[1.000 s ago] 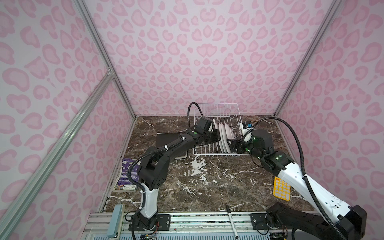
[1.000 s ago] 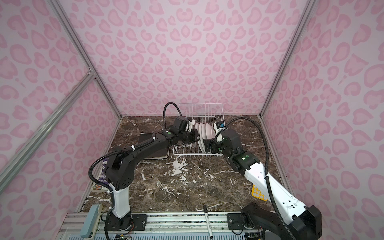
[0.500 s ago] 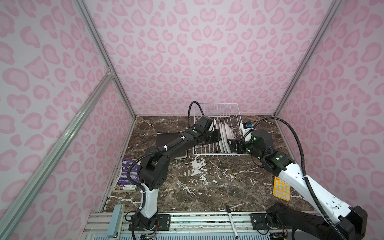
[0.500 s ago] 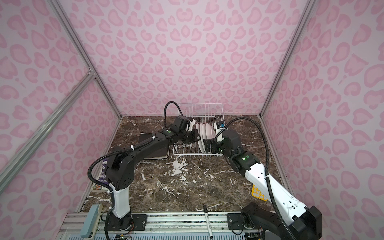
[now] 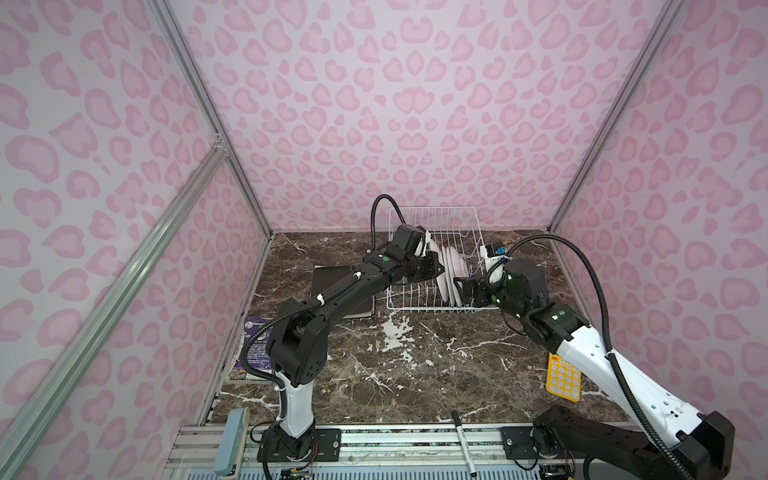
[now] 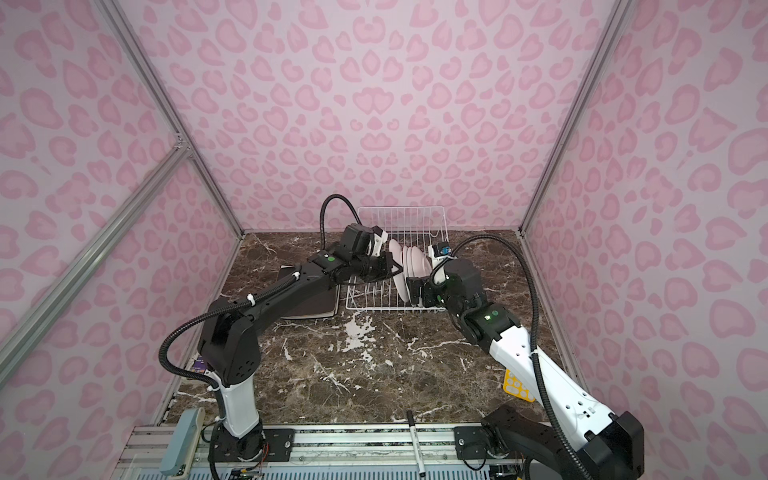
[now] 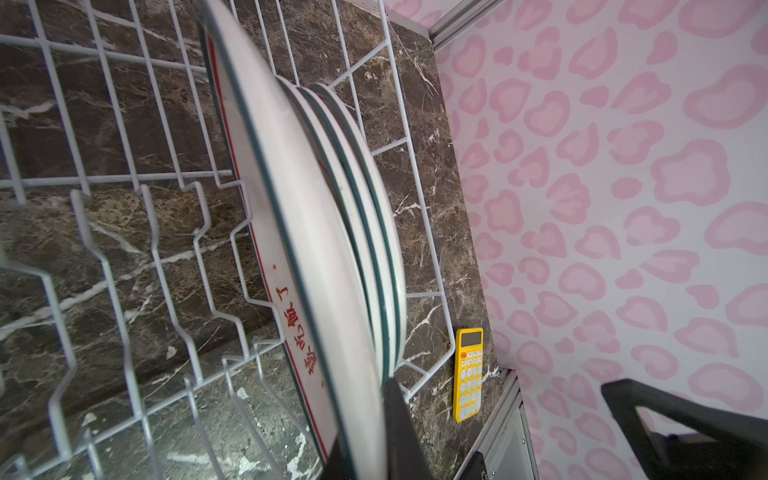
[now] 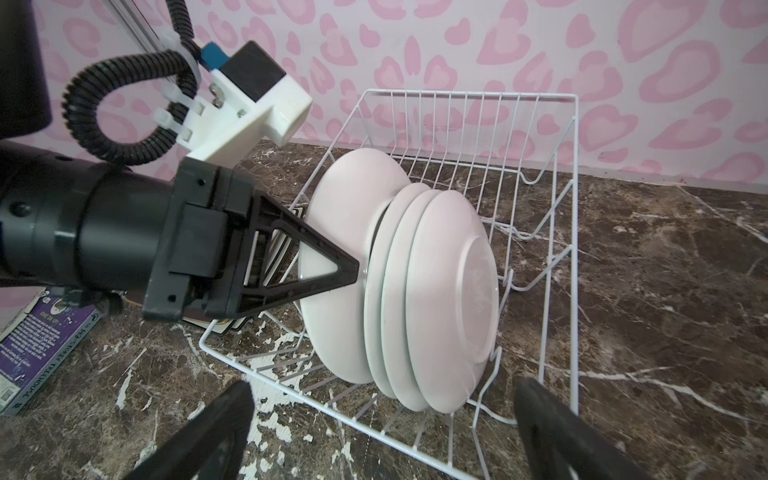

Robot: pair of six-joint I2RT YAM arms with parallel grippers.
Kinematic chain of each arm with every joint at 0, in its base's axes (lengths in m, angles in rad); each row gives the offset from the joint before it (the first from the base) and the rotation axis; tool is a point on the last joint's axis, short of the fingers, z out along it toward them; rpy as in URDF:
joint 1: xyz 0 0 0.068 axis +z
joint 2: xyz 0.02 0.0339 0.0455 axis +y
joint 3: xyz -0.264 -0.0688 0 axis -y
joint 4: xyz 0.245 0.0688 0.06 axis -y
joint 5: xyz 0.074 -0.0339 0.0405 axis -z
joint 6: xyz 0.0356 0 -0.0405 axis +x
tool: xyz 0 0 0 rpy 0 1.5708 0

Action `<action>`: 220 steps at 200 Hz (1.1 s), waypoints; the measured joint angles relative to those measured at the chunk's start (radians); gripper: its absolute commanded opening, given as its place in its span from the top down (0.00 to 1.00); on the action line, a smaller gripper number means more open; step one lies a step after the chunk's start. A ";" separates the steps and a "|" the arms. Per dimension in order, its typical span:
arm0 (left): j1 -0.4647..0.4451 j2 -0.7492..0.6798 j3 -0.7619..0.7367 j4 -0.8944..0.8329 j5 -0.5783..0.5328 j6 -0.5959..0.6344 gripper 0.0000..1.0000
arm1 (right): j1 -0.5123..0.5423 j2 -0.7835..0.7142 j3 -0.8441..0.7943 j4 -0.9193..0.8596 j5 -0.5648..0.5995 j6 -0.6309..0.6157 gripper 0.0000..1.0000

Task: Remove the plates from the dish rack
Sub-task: 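Close the left gripper on the rim of the sunburst-printed plate in the rack, then lift the sunburst plate up out of the rack with the left gripper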

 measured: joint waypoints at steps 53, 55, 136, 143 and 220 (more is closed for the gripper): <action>0.005 -0.032 0.010 -0.021 0.006 0.020 0.96 | 0.000 0.003 0.004 0.001 0.000 0.001 0.01; 0.005 -0.033 0.010 -0.023 0.006 0.021 0.96 | 0.000 0.003 0.004 0.001 0.000 0.002 0.01; 0.046 -0.082 0.014 -0.050 0.011 0.074 0.96 | 0.000 0.003 0.013 0.029 0.002 0.019 0.01; 0.050 -0.087 0.014 -0.054 0.010 0.077 0.97 | 0.000 0.003 0.013 0.029 0.004 0.019 0.01; 0.074 -0.133 0.016 -0.071 0.007 0.106 0.96 | 0.000 0.013 0.021 0.043 0.004 0.045 0.01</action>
